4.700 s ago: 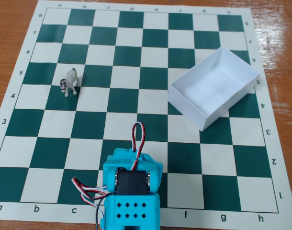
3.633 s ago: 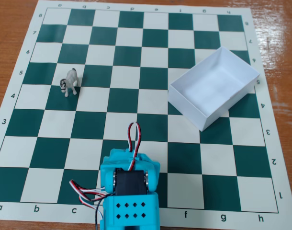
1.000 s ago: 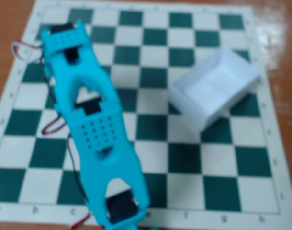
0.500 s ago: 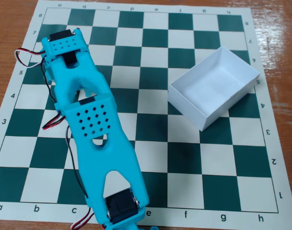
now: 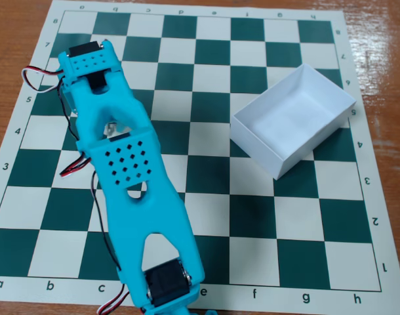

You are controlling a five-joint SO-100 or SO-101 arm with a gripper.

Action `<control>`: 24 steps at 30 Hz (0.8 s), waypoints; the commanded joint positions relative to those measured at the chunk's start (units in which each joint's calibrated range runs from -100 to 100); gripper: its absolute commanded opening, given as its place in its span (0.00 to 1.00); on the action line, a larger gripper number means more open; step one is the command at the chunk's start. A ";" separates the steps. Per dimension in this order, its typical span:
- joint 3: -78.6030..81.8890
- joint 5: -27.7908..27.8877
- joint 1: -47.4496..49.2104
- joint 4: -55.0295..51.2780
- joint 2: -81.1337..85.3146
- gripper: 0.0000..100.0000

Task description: Grab the toy horse and put it in the box.

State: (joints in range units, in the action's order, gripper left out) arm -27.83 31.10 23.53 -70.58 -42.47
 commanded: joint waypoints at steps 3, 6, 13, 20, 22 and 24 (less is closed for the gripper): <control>0.20 0.09 -1.95 -2.18 3.53 0.00; 3.30 1.02 -2.74 -2.59 6.72 0.00; 11.49 2.73 -6.10 -2.68 21.58 0.00; 24.60 4.44 -11.74 -1.52 40.08 0.00; 28.97 5.31 -14.88 -0.35 44.86 0.00; 32.70 6.34 -18.53 1.06 48.66 0.00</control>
State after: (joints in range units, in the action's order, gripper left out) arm 1.45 36.30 9.48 -71.10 -1.53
